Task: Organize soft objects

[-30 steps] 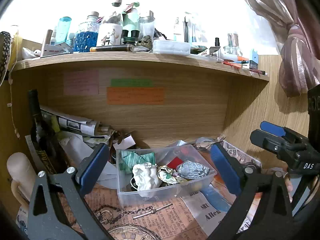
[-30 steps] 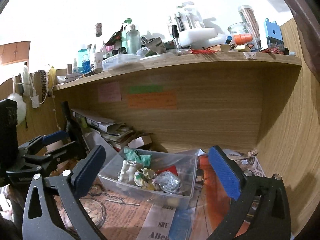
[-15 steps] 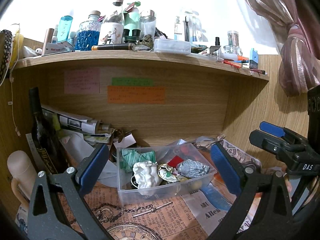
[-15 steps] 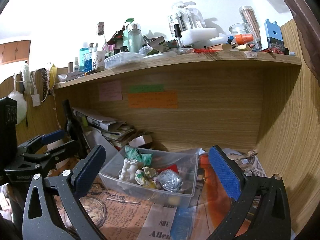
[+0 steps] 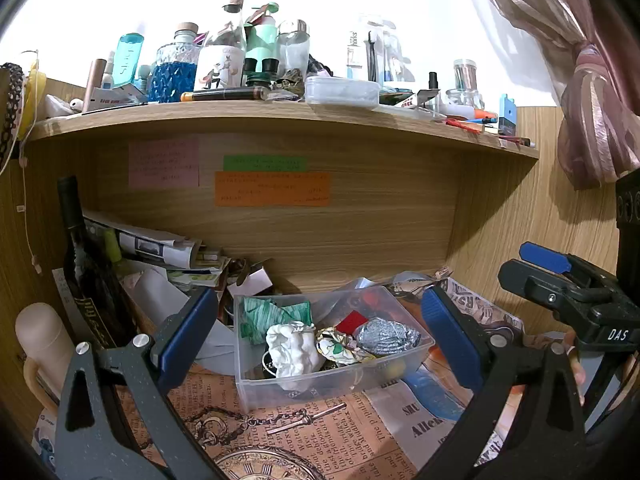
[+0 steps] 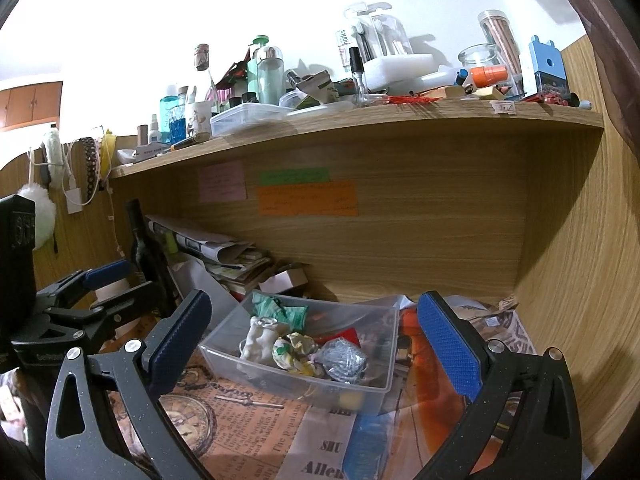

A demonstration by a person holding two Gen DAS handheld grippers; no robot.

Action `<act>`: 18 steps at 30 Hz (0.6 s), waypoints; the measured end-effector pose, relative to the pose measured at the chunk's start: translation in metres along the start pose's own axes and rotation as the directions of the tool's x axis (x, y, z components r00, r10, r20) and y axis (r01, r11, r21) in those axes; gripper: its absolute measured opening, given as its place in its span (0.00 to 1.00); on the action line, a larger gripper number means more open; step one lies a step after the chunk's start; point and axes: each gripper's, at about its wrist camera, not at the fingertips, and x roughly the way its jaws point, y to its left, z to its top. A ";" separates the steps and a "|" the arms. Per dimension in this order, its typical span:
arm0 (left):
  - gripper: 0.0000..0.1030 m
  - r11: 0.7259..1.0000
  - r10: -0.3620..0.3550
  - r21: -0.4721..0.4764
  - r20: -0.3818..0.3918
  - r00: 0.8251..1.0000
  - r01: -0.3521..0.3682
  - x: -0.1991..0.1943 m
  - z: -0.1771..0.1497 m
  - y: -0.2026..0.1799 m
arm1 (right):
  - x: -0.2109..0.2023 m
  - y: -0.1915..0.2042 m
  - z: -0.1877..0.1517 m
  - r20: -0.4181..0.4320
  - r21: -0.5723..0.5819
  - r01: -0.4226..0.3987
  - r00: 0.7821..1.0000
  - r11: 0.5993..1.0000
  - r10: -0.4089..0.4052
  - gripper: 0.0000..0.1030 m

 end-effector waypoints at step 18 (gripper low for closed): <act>1.00 1.000 -0.017 -0.001 -0.011 1.000 0.017 0.003 -0.001 0.002 | 0.000 0.000 -0.001 0.002 0.004 0.000 1.000 1.000 0.000 1.00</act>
